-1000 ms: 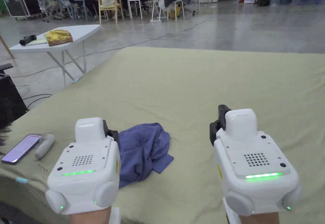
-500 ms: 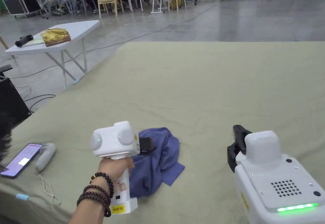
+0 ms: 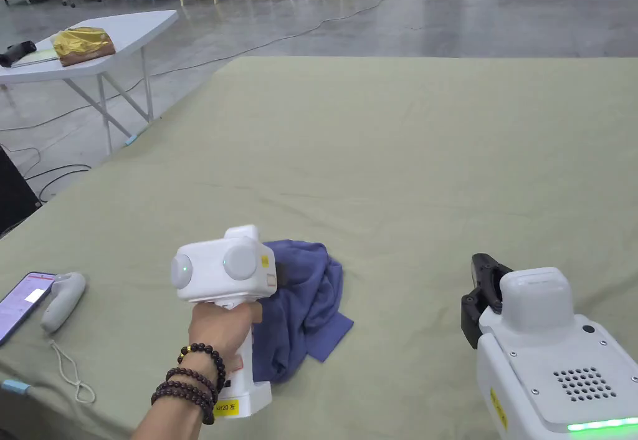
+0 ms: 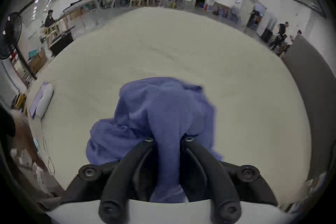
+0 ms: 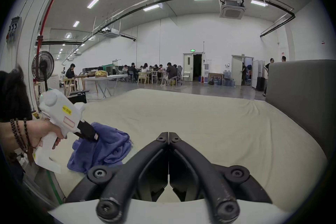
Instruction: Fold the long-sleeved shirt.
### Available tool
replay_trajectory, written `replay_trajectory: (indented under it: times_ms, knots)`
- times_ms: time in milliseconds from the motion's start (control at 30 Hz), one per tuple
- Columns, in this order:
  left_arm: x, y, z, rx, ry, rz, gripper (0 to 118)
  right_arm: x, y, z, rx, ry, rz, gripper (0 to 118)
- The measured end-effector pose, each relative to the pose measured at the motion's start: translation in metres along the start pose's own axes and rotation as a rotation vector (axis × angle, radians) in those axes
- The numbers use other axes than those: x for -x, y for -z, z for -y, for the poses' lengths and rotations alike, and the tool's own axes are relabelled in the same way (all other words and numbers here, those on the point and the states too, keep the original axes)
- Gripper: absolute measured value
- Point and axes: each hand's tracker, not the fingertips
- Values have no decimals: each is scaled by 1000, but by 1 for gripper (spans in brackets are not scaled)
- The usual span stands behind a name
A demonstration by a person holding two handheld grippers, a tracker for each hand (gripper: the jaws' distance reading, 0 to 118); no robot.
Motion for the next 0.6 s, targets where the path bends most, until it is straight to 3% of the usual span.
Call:
replay_trajectory:
  times_ms: [200,367,467,600]
  knots:
    - [-120,-38,-7,-91,174,218,12,-37,-26,-3,-21,17,83,0]
    - [-264,-35,23,-25,266,484,12,-94,-65,-11,-45,28,238,0]
    - [-348,-19,56,33,358,577,12,-131,-89,-13,-43,32,339,0]
    - [-408,10,97,161,351,580,11,-166,-116,-10,-18,41,432,0]
